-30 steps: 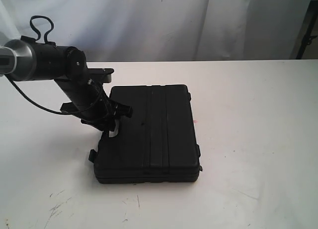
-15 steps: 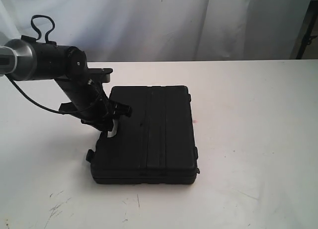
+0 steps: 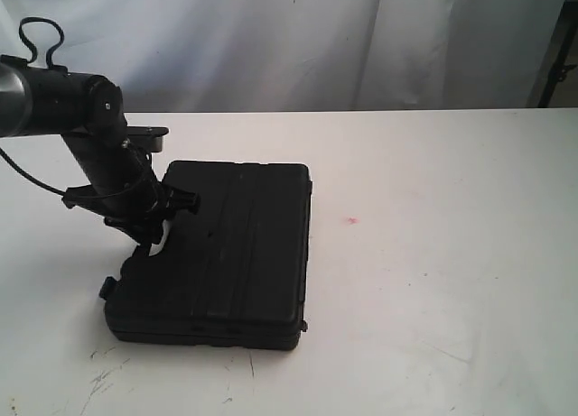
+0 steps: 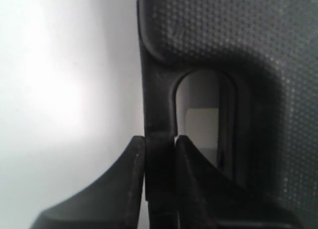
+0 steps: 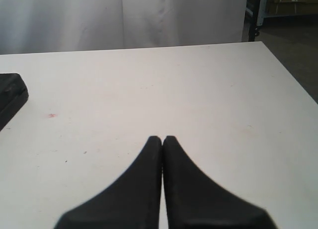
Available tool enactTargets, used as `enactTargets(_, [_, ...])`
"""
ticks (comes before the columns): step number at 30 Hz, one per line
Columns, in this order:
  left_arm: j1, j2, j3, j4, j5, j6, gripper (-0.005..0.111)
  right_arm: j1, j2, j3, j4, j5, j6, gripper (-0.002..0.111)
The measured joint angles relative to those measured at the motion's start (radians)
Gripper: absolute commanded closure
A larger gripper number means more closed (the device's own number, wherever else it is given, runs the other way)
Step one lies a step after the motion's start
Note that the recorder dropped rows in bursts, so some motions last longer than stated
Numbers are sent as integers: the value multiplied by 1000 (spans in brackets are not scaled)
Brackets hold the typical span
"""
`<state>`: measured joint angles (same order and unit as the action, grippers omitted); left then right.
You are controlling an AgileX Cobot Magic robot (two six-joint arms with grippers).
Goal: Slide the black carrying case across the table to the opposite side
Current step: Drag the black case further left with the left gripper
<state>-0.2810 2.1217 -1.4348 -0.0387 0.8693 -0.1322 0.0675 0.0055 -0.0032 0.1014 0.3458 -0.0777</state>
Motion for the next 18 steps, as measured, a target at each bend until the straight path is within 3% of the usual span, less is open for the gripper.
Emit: enactTargets(18, [150, -20, 49, 24, 16, 19, 107, 0, 0, 0, 0, 0, 0, 108])
